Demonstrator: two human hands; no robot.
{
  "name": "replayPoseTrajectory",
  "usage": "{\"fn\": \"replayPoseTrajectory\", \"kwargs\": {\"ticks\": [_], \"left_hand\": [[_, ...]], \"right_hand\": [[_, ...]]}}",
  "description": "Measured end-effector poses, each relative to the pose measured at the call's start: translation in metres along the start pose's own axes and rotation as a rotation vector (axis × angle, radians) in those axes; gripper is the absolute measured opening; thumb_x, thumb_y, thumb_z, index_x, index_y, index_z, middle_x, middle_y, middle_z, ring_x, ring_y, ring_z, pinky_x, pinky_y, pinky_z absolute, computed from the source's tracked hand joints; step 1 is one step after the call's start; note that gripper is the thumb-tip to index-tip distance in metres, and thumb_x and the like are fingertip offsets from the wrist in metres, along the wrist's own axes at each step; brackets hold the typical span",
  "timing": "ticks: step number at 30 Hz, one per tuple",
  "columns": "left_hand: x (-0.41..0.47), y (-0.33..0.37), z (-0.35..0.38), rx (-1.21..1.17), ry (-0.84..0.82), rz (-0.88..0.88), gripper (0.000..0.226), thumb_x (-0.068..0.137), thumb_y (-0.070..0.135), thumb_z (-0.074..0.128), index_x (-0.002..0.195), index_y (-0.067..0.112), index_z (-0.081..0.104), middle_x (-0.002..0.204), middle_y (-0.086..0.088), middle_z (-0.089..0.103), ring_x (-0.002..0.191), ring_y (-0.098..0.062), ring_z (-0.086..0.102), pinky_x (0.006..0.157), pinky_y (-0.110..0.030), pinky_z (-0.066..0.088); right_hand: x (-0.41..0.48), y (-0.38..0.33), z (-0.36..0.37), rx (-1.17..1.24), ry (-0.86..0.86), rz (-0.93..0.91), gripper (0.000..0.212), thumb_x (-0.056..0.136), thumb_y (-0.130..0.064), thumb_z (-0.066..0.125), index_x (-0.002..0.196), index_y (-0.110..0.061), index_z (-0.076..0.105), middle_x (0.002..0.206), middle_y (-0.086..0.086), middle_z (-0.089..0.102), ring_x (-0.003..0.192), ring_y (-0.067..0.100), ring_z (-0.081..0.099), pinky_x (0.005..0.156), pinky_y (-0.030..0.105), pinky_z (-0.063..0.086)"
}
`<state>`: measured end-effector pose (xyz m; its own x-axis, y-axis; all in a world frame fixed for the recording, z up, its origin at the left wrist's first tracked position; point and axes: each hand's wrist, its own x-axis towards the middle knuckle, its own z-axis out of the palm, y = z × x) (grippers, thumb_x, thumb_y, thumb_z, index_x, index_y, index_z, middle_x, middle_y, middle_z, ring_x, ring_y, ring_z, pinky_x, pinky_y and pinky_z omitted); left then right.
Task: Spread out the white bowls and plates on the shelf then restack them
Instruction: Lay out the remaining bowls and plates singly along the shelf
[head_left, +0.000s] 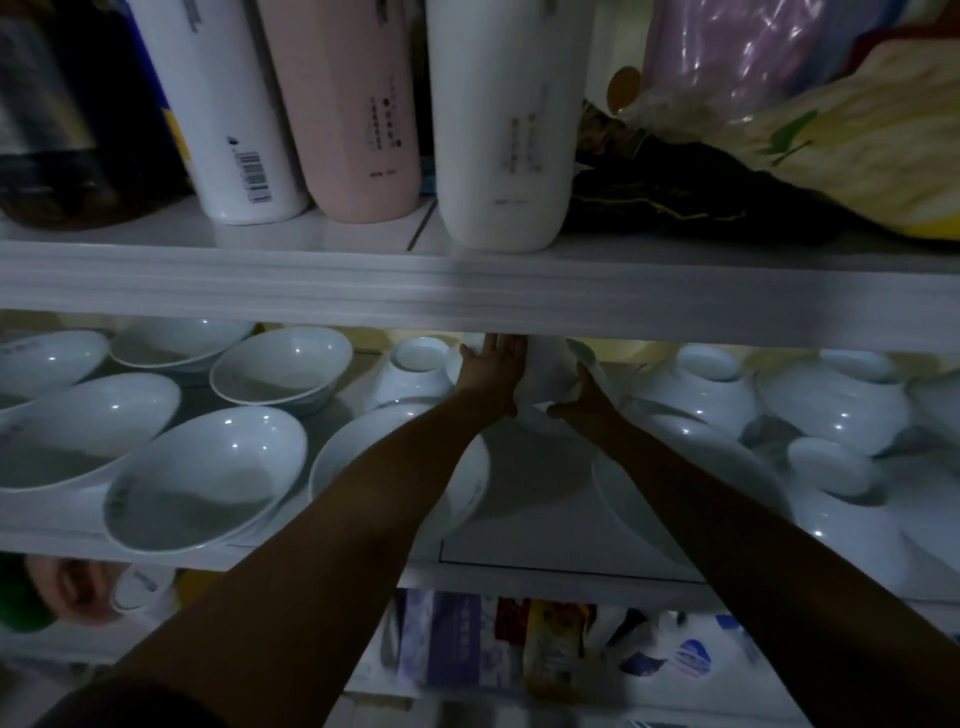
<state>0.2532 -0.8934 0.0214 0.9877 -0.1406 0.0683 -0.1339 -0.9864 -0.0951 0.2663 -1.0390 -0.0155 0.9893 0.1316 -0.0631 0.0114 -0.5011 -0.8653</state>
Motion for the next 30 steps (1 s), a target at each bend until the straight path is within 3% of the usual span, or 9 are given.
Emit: {"fn": "replayPoseTrajectory", "kwargs": {"ticks": [3, 7, 11, 15, 17, 19, 23, 25, 30], "left_hand": [[-0.004, 0.009, -0.003, -0.216, 0.086, -0.033, 0.112, 0.066, 0.031, 0.082, 0.149, 0.004, 0.011, 0.152, -0.018, 0.018, 0.139, -0.035, 0.022, 0.103, -0.047, 0.041], [-0.017, 0.028, -0.017, -0.539, 0.282, -0.251, 0.104, 0.059, 0.039, 0.084, 0.14, 0.002, 0.029, 0.141, -0.018, 0.033, 0.131, -0.034, 0.03, 0.108, -0.036, 0.029], [-0.03, 0.039, -0.028, -1.0, 0.342, -0.552, 0.087, 0.057, 0.051, 0.078, 0.121, 0.0, 0.047, 0.117, -0.017, 0.056, 0.112, -0.032, 0.052, 0.098, -0.037, 0.045], [-0.067, 0.044, -0.04, -1.741, 0.377, -0.605, 0.023, 0.084, 0.029, 0.064, 0.082, 0.008, 0.055, 0.08, -0.009, 0.06, 0.075, -0.024, 0.063, 0.063, -0.034, 0.06], [-0.086, 0.046, -0.044, -2.031, 0.262, -0.541, 0.022, 0.092, 0.026, 0.055, 0.096, 0.005, 0.059, 0.092, -0.013, 0.063, 0.081, -0.023, 0.064, 0.068, -0.034, 0.061], [-0.102, 0.05, -0.043, -2.239, 0.13, -0.5, 0.039, 0.093, 0.034, 0.052, 0.116, 0.003, 0.055, 0.114, -0.018, 0.061, 0.1, -0.028, 0.062, 0.077, -0.039, 0.06], [-0.126, 0.057, -0.029, -2.203, 0.022, -0.519, 0.045, 0.094, 0.043, 0.046, 0.117, 0.006, 0.051, 0.105, -0.012, 0.062, 0.096, -0.024, 0.063, 0.081, -0.036, 0.057], [-0.134, 0.056, -0.02, -2.165, -0.009, -0.545, 0.053, 0.093, 0.048, 0.043, 0.124, 0.005, 0.049, 0.103, -0.01, 0.062, 0.095, -0.022, 0.062, 0.085, -0.035, 0.053], [-0.144, 0.036, -0.008, -2.031, -0.086, -0.557, 0.057, 0.094, 0.055, 0.036, 0.123, 0.008, 0.05, 0.108, -0.009, 0.063, 0.105, -0.022, 0.057, 0.102, -0.039, 0.041]], "right_hand": [[-0.016, 0.008, -0.011, 0.009, 0.038, -0.013, 0.089, 0.084, -0.006, 0.066, 0.152, -0.009, 0.009, 0.153, 0.014, 0.029, 0.141, 0.028, 0.03, 0.113, 0.038, 0.031], [-0.034, 0.017, -0.019, -0.064, 0.078, -0.187, 0.094, 0.084, -0.015, 0.068, 0.153, -0.009, 0.004, 0.156, 0.012, 0.023, 0.143, 0.025, 0.027, 0.112, 0.036, 0.029], [-0.051, 0.016, -0.023, 0.222, 0.063, -0.065, 0.094, 0.085, -0.023, 0.069, 0.153, -0.012, 0.005, 0.156, 0.011, 0.025, 0.14, 0.025, 0.032, 0.11, 0.037, 0.035], [-0.053, 0.013, -0.029, 0.589, 0.04, 0.188, 0.097, 0.077, -0.047, 0.07, 0.151, -0.012, 0.018, 0.134, 0.009, 0.05, 0.109, 0.022, 0.056, 0.09, 0.032, 0.047], [-0.058, 0.005, -0.032, 0.807, -0.006, 0.233, 0.072, 0.088, -0.038, 0.062, 0.145, -0.008, 0.03, 0.114, 0.008, 0.052, 0.091, 0.021, 0.058, 0.078, 0.031, 0.05], [-0.065, -0.003, -0.033, 1.005, -0.119, 0.25, 0.055, 0.093, -0.037, 0.054, 0.139, -0.009, 0.04, 0.117, 0.009, 0.052, 0.097, 0.028, 0.06, 0.085, 0.043, 0.051], [-0.081, -0.006, -0.023, 1.171, -0.217, 0.312, 0.057, 0.089, -0.036, 0.055, 0.138, -0.01, 0.042, 0.128, 0.014, 0.056, 0.099, 0.029, 0.06, 0.097, 0.051, 0.045], [-0.091, -0.005, -0.017, 1.164, -0.222, 0.332, 0.052, 0.091, -0.036, 0.05, 0.136, -0.01, 0.042, 0.112, 0.012, 0.06, 0.097, 0.027, 0.059, 0.103, 0.05, 0.04], [-0.108, -0.006, -0.002, 1.259, -0.214, 0.316, 0.057, 0.082, -0.033, 0.059, 0.133, -0.013, 0.04, 0.118, 0.014, 0.056, 0.097, 0.027, 0.057, 0.079, 0.043, 0.051]]}}
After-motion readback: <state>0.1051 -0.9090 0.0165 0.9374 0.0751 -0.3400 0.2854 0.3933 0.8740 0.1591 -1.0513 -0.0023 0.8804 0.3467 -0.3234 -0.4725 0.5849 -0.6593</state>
